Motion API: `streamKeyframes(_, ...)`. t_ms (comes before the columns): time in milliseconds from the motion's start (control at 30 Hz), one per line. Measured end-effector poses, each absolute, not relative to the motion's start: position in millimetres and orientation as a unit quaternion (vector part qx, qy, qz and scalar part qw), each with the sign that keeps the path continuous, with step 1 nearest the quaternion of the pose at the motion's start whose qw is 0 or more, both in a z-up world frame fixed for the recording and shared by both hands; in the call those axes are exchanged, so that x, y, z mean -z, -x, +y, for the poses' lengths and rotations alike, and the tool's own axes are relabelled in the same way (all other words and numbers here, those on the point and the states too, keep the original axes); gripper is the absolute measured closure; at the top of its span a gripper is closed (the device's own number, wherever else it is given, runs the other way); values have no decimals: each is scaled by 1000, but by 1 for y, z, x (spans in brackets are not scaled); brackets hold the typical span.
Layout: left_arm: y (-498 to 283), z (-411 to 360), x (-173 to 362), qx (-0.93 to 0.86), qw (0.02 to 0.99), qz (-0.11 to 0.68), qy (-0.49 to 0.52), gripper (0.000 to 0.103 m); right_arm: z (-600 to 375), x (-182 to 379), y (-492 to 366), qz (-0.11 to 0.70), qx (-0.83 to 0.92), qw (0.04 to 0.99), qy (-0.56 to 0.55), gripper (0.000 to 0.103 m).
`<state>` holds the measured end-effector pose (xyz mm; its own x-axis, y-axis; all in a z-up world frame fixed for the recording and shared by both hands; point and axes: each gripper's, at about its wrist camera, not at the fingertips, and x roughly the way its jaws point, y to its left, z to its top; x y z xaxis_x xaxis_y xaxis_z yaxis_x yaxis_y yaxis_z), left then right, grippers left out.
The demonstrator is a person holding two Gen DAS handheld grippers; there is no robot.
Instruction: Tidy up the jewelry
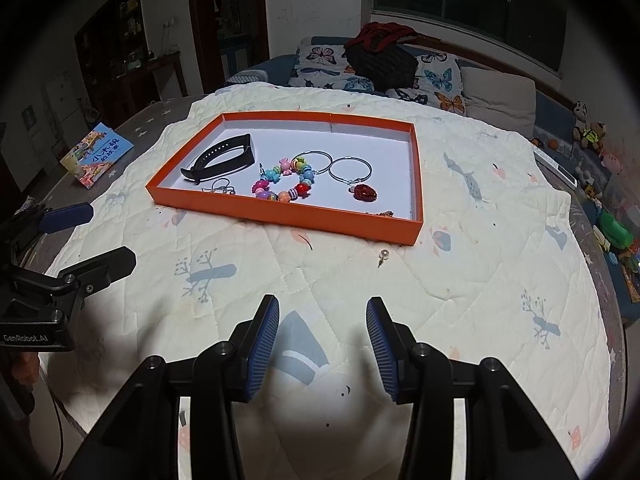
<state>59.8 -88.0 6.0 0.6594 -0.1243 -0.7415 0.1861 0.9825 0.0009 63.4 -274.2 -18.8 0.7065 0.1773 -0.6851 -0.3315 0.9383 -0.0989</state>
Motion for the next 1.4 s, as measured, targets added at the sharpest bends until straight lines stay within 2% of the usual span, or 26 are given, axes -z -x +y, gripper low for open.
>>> streamKeyframes(1400, -67, -82, 7, 67, 905, 418, -40, 0, -271, 20, -61, 359, -143, 915, 111, 53)
